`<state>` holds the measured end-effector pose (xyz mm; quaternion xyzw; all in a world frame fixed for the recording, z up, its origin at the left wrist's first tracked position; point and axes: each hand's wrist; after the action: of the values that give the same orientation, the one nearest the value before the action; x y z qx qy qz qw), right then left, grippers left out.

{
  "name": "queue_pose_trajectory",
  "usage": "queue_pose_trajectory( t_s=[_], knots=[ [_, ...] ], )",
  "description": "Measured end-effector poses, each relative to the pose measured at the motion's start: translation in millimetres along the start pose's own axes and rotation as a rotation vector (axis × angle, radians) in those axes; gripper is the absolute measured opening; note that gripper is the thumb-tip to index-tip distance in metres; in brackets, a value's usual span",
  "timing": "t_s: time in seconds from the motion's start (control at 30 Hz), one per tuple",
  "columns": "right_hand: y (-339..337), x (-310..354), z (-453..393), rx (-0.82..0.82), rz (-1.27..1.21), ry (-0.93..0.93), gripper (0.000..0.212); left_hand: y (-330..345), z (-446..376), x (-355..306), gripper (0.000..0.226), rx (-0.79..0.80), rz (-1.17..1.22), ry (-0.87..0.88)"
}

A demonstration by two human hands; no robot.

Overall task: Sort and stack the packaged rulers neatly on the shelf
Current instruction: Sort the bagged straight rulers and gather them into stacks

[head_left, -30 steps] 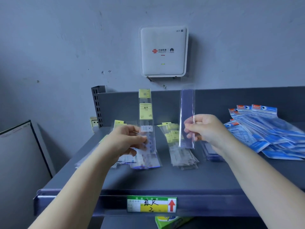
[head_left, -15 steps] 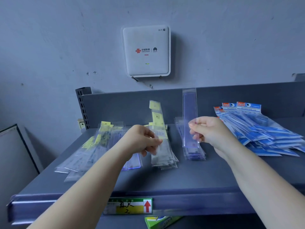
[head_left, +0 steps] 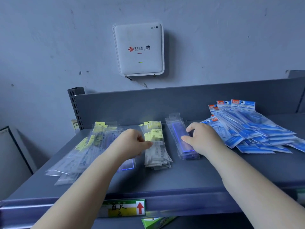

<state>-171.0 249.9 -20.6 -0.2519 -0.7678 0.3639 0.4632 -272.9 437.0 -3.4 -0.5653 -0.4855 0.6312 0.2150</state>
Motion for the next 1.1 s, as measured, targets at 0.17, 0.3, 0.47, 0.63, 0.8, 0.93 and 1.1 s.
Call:
queue_pose_trajectory(
  t_s=[0.17,0.3,0.47,0.63,0.8,0.93,1.1],
  knots=[
    [-3.7,15.4,6.2,-0.085,-0.042,-0.108,0.029,-20.5,20.9,30.1,0.024,-0.244,0.008,-0.01],
    [3.1,57.4,22.2,-0.02,-0.067,-0.268,0.023,-28.4,35.9,57.4,0.018,-0.351,-0.032,-0.014],
    [30.0,108.0,39.9,0.147,-0.137,-0.325,0.028,-40.7,49.0,89.1,0.027,-0.423,-0.15,-0.099],
    [56.2,138.0,49.5,0.178,0.064,-0.295,0.038,-44.1,51.3,106.9,0.041,-0.425,-0.155,-0.207],
    [79.6,149.5,56.5,0.164,0.196,-0.263,0.04,-37.8,44.7,106.5,0.052,-0.346,-0.191,-0.159],
    [85.6,149.0,51.0,0.172,0.233,-0.195,0.044,-39.6,41.4,112.3,0.058,-0.308,-0.188,-0.218],
    [84.8,154.7,48.1,0.182,0.169,-0.109,0.038,-44.5,38.8,114.9,0.045,-0.286,-0.182,-0.258]
  ],
)
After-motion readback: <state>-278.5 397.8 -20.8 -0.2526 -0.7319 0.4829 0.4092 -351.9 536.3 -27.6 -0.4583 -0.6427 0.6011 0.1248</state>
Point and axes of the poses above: each hand's wrist, its own z-axis away from the middle knuckle, its own y-axis out of the palm, x = y × z
